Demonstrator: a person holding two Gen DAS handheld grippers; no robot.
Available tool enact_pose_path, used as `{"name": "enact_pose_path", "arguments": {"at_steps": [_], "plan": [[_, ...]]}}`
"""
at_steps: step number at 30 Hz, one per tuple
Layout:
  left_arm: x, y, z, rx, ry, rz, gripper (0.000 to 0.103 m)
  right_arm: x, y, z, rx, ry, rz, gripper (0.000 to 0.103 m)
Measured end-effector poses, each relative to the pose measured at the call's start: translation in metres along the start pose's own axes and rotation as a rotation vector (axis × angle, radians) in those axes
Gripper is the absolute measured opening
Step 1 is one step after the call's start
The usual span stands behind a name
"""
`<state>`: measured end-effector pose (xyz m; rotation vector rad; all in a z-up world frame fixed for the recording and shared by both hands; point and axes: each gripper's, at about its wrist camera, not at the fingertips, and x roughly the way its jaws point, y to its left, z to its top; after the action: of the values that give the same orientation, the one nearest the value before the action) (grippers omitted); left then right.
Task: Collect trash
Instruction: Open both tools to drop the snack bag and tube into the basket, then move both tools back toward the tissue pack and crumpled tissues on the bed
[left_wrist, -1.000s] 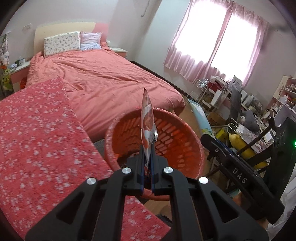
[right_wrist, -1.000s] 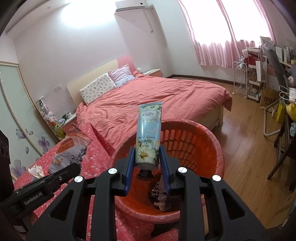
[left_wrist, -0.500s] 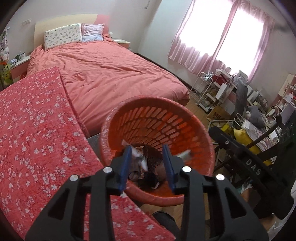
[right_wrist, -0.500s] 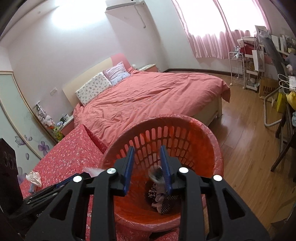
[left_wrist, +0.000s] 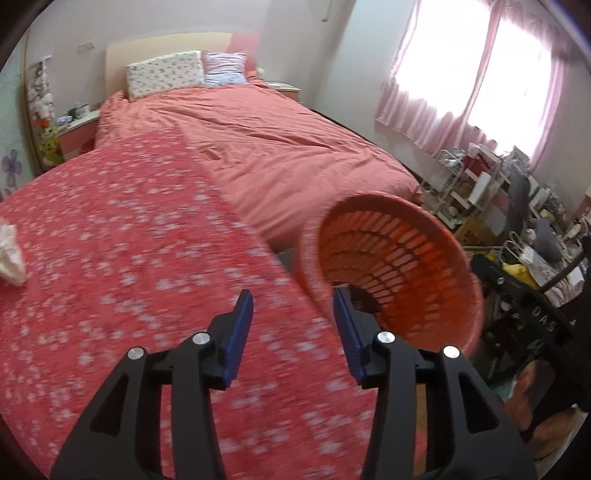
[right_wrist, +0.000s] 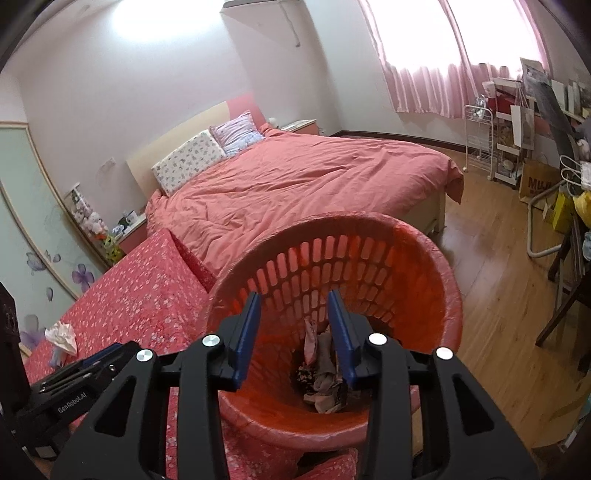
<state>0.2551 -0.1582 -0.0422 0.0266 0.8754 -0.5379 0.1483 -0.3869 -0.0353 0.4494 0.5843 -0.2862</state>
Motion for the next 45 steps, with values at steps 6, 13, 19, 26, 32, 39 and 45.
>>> {"name": "enact_pose_path", "arguments": {"at_steps": [6, 13, 19, 26, 32, 39, 45], "plan": [[-0.023, 0.054, -0.006, -0.066, -0.016, 0.095, 0.049, 0.002, 0.022, -0.006, -0.037, 0.022, 0.02, 0.039], [-0.05, 0.126, -0.017, -0.167, -0.035, 0.229, 0.054, 0.003, 0.055, -0.013, -0.098, 0.043, 0.058, 0.039], [-0.074, 0.187, -0.028, -0.261, -0.052, 0.333, 0.057, 0.007, 0.094, -0.023, -0.173, 0.061, 0.088, 0.044], [-0.091, 0.265, -0.034, -0.392, -0.066, 0.49, 0.057, 0.016, 0.132, -0.035, -0.241, 0.099, 0.129, 0.044], [-0.085, 0.306, -0.03, -0.462, -0.033, 0.51, 0.057, 0.024, 0.164, -0.046, -0.297, 0.128, 0.161, 0.044], [-0.072, 0.322, -0.018, -0.448, -0.025, 0.526, 0.057, 0.034, 0.193, -0.057, -0.343, 0.158, 0.188, 0.044], [-0.084, 0.351, -0.021, -0.483, -0.028, 0.565, 0.057, 0.038, 0.212, -0.065, -0.376, 0.177, 0.216, 0.044]]}}
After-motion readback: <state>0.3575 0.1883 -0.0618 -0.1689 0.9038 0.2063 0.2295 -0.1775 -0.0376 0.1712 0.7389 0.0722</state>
